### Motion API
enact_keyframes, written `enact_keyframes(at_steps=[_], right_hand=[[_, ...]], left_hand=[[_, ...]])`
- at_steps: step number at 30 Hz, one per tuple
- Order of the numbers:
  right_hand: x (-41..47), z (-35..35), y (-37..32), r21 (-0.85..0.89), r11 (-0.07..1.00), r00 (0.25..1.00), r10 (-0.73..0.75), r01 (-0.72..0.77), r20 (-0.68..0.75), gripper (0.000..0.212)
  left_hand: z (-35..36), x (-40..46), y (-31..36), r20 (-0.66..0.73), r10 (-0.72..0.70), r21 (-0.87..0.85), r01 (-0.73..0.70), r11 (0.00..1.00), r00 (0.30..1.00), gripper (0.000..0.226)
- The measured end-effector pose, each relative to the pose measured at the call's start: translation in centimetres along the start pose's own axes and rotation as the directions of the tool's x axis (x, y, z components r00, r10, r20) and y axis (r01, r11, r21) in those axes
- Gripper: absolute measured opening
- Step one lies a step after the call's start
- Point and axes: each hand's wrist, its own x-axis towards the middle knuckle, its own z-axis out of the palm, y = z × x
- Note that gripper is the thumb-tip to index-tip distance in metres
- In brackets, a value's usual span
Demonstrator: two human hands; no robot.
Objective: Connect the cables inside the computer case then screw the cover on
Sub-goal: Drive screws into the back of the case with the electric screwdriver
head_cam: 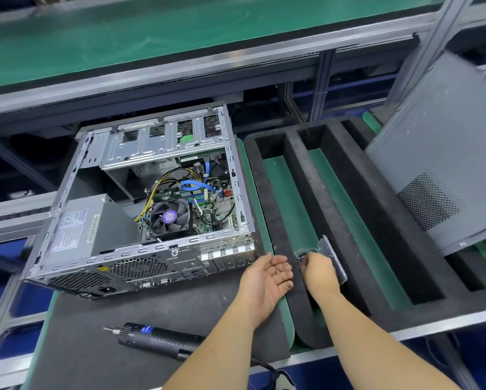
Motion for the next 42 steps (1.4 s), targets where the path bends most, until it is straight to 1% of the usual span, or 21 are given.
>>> enact_keyframes(at_steps=[1,2,4,5,6,7,9,10,12,14,15,17,19,21,23,26,29,33,36,38,42], right_hand=[[-0.2,-0.2,-0.1,0.147,0.989,0.998,-0.009,0.018,-0.064,0.015],[-0.6,-0.6,-0.3,0.324,0.945,0.992,-0.007,0.047,-0.124,0.015],[-1.8,-2.0,-0.7,0.631,0.769,0.98,0.032,0.101,-0.195,0.017],[-2.6,-2.9,-1.1,0.716,0.686,0.979,0.026,0.13,-0.203,0.016],[-3.4,-3.7,-1.4,0.755,0.634,0.979,-0.018,0.167,-0.201,0.013],[-4.3,-4.4,-1.7,0.756,0.619,0.976,-0.099,0.212,-0.193,0.009],[-5.5,-5.1,-2.0,0.74,0.614,0.955,-0.262,0.274,-0.137,0.007],[-5.7,-5.2,-1.9,0.747,0.609,0.951,-0.294,0.267,-0.101,0.007],[-5.4,-4.8,-1.5,0.734,0.639,0.969,-0.225,0.228,-0.105,0.009],[-4.4,-3.7,-0.7,0.624,0.764,0.984,-0.088,0.166,-0.155,0.011],[-4.1,-3.1,-0.4,0.542,0.83,0.987,-0.061,0.133,-0.15,0.012],[-3.5,-1.6,0.0,0.383,0.918,0.992,-0.064,0.1,-0.106,0.02],[-2.8,-1.0,0.1,0.299,0.95,0.995,-0.073,0.09,-0.067,0.026],[-2.0,-1.0,-0.1,0.226,0.969,0.995,-0.092,0.096,-0.029,0.025],[-1.2,-1.1,-0.4,0.137,0.989,0.997,-0.069,0.063,0.036,0.019],[-0.3,-1.0,-0.9,0.086,0.996,0.994,-0.025,0.016,0.103,0.018],[0.1,-0.7,-0.8,0.089,0.996,0.995,-0.005,-0.004,0.101,0.018],[-0.2,-0.4,0.0,0.162,0.986,0.995,0.02,-0.035,0.094,0.02],[-0.9,-0.4,0.6,0.183,0.983,0.999,-0.003,-0.007,0.054,0.021],[-1.1,-0.4,0.7,0.146,0.989,0.999,-0.029,0.026,0.017,0.025],[-1.0,-0.6,0.3,0.023,0.997,0.991,-0.07,0.068,0.115,0.028]], left_hand=[[0.0,0.0,0.0,-0.002,0.001,-0.005,-0.001,1.0,1.0,0.032],[-0.1,0.0,0.1,-0.004,0.002,-0.01,-0.002,1.0,1.0,0.032],[0.0,0.0,0.1,-0.01,0.009,-0.012,-0.009,1.0,1.0,0.033],[0.2,0.1,0.0,-0.022,0.017,-0.004,-0.017,1.0,1.0,0.034],[0.4,0.1,-0.1,-0.04,0.027,0.009,-0.026,1.0,0.999,0.035],[0.7,0.1,-0.2,-0.06,0.036,0.019,-0.035,0.999,0.998,0.036],[1.1,0.2,-0.6,-0.08,0.037,0.014,-0.036,0.999,0.996,0.041],[1.2,0.3,-0.6,-0.086,0.032,-0.002,-0.032,0.999,0.996,0.043],[1.0,0.3,-0.4,-0.084,0.023,-0.025,-0.025,0.999,0.996,0.044],[0.3,0.0,-0.3,-0.047,0.018,-0.045,-0.02,0.999,0.999,0.041],[-0.1,-0.2,-0.3,-0.023,0.018,-0.054,-0.019,0.998,1.0,0.04],[-0.5,-0.4,-0.1,0.015,0.016,-0.046,-0.016,0.999,1.0,0.039],[-0.4,-0.2,0.0,0.013,0.02,-0.007,-0.02,1.0,1.0,0.042],[0.2,-0.1,0.0,-0.017,0.031,0.0,-0.031,1.0,0.999,0.043],[0.5,0.0,-0.1,-0.049,0.042,-0.016,-0.043,0.999,0.998,0.042],[0.5,-0.2,-0.2,-0.055,0.053,-0.006,-0.053,0.999,0.997,0.042],[0.5,-0.2,-0.2,-0.054,0.056,0.013,-0.055,0.998,0.997,0.043],[0.5,-0.3,-0.2,-0.053,0.052,0.019,-0.051,0.999,0.997,0.043],[0.5,-0.2,-0.2,-0.051,0.051,0.028,-0.05,0.998,0.997,0.042],[0.5,-0.2,-0.1,-0.05,0.05,0.031,-0.048,0.998,0.997,0.042],[0.5,-0.2,-0.1,-0.054,0.046,0.03,-0.045,0.999,0.997,0.041]])
